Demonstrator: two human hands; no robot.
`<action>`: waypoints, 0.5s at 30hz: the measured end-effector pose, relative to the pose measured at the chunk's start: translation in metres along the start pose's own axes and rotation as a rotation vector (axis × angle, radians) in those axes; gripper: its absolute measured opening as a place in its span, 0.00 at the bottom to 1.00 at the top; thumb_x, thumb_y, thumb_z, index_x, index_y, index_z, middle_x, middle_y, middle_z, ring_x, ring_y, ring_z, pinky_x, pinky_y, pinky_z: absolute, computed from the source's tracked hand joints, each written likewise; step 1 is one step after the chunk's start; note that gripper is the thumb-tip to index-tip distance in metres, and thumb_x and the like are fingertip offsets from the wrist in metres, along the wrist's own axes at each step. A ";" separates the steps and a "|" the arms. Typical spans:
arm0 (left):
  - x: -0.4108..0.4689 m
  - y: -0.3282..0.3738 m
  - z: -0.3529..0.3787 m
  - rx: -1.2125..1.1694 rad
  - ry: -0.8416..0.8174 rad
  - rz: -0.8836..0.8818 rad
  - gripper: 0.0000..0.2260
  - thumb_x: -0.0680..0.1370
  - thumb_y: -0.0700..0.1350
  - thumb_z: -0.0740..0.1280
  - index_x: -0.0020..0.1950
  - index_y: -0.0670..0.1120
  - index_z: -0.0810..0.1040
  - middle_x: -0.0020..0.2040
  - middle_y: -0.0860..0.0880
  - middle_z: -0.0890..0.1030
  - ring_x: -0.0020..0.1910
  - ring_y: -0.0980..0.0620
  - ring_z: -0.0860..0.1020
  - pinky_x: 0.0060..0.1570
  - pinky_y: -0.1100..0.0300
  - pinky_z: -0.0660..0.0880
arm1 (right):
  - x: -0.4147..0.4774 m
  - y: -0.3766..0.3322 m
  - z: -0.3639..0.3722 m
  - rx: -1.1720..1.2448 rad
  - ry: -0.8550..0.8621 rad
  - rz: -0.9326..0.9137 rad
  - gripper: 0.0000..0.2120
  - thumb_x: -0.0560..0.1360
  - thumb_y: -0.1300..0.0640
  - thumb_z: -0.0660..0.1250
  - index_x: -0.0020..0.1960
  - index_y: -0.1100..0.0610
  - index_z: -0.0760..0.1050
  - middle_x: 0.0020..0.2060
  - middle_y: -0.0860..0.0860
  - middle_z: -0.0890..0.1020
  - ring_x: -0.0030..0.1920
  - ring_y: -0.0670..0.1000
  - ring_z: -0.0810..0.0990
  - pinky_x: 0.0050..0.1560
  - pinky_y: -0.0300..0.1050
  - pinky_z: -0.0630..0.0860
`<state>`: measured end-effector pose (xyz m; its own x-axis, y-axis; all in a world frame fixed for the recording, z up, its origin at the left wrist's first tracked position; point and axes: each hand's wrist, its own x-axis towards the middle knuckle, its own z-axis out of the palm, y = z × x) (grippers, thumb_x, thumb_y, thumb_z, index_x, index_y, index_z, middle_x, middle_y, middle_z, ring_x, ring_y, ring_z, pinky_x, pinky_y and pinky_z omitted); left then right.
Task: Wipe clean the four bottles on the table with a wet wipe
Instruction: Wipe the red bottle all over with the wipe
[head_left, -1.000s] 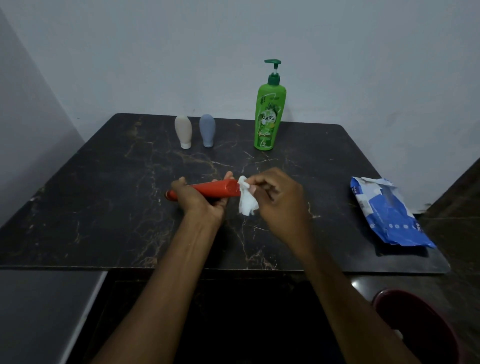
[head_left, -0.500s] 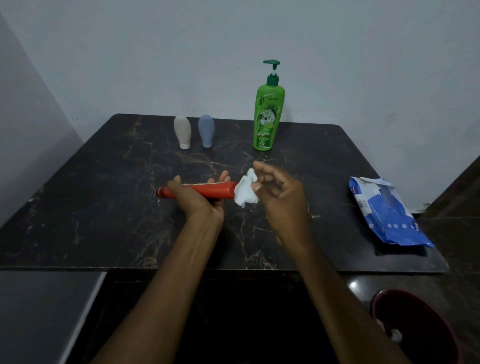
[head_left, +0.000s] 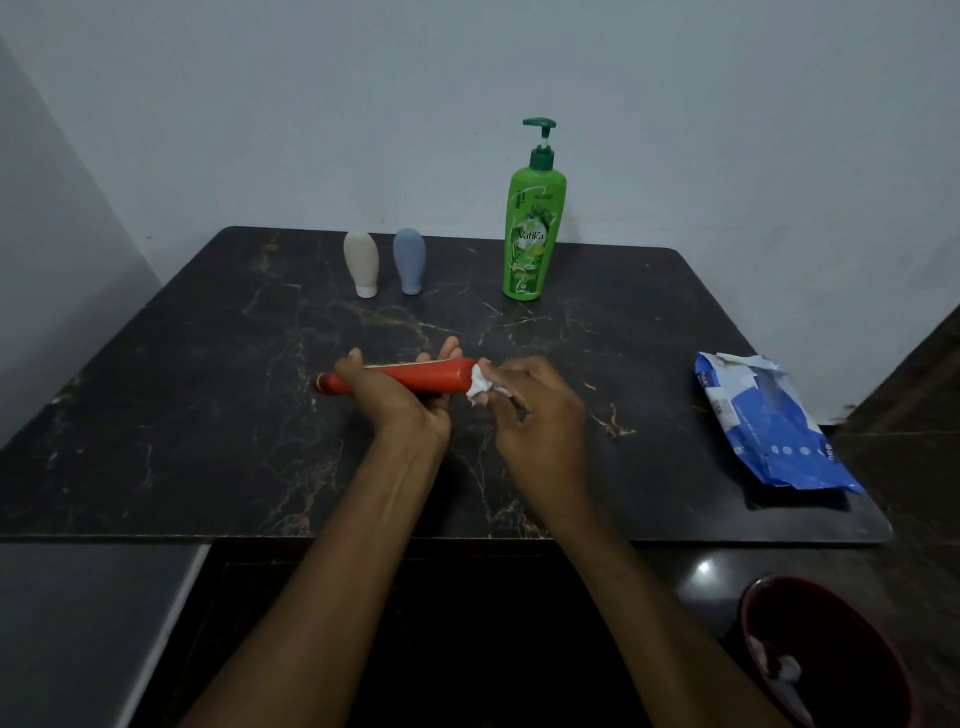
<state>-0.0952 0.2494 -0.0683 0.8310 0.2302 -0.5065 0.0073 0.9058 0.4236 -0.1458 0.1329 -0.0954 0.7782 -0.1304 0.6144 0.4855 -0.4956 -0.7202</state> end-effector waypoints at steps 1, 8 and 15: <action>0.001 0.000 -0.001 -0.004 0.000 0.003 0.33 0.79 0.61 0.64 0.77 0.44 0.61 0.59 0.36 0.77 0.44 0.33 0.86 0.43 0.43 0.84 | 0.003 0.001 -0.001 0.023 -0.004 0.045 0.14 0.73 0.69 0.72 0.57 0.59 0.84 0.46 0.48 0.82 0.46 0.36 0.79 0.47 0.26 0.72; -0.001 0.000 0.001 0.001 -0.023 0.024 0.28 0.80 0.61 0.62 0.71 0.44 0.64 0.58 0.38 0.77 0.46 0.34 0.86 0.44 0.44 0.84 | 0.006 -0.006 -0.008 0.189 -0.112 0.186 0.06 0.73 0.59 0.75 0.50 0.54 0.85 0.40 0.45 0.84 0.39 0.47 0.84 0.42 0.46 0.81; 0.000 -0.004 0.003 0.024 -0.020 0.034 0.30 0.80 0.61 0.62 0.75 0.44 0.62 0.58 0.38 0.76 0.45 0.34 0.86 0.49 0.42 0.83 | 0.006 -0.010 -0.012 0.206 -0.099 0.164 0.04 0.74 0.57 0.75 0.48 0.54 0.85 0.40 0.47 0.84 0.39 0.48 0.83 0.41 0.44 0.80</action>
<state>-0.0940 0.2442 -0.0678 0.8419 0.2534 -0.4763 -0.0083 0.8888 0.4581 -0.1503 0.1272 -0.0807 0.8832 -0.1053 0.4571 0.4127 -0.2885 -0.8640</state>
